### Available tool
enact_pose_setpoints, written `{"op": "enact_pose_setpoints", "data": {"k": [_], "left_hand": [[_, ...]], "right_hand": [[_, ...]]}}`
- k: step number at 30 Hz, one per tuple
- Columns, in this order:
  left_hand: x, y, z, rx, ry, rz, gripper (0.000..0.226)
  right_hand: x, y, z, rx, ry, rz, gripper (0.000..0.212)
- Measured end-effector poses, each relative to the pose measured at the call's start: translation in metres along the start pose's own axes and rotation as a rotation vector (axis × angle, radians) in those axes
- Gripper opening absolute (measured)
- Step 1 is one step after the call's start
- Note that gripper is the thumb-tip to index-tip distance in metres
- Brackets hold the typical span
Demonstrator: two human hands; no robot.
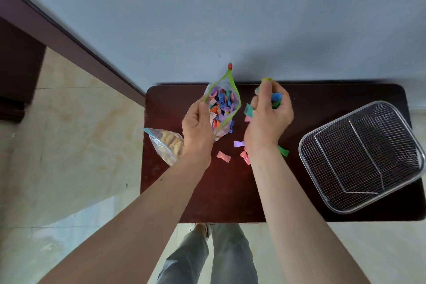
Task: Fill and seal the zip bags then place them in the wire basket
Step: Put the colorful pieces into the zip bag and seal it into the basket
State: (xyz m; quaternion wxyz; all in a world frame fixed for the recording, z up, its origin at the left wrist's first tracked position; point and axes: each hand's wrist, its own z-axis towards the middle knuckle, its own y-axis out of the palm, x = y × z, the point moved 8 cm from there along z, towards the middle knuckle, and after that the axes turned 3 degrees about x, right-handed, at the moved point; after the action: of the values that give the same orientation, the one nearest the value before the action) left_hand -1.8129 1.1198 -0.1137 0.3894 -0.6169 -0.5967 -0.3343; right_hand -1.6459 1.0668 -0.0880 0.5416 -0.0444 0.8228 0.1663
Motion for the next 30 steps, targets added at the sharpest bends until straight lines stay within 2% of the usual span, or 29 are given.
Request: {"op": "enact_pose_setpoints", "data": {"k": [7,11,16,23,30], "left_hand": [[0.010,-0.006,0.002,0.081,0.047,-0.035,0.026],[0.015,-0.003,-0.001,0.043,0.114,0.031,0.030],[0.016,-0.002,-0.003,0.029,0.075,-0.006,0.028],[0.021,-0.005,-0.001,0.055,0.058,-0.019,0.034],[0.026,-0.003,0.000,0.071,0.049,0.005,0.033]], "right_hand": [[-0.022,0.052,-0.028,-0.069,-0.053,0.025,0.005],[-0.030,0.062,-0.031,-0.114,-0.084,0.034,0.003],[-0.013,0.058,-0.029,-0.138,-0.058,-0.065,0.017],[-0.003,0.046,-0.026,-0.180,-0.065,-0.123,0.006],[-0.005,0.048,-0.027,-0.235,-0.054,-0.086,0.028]]}}
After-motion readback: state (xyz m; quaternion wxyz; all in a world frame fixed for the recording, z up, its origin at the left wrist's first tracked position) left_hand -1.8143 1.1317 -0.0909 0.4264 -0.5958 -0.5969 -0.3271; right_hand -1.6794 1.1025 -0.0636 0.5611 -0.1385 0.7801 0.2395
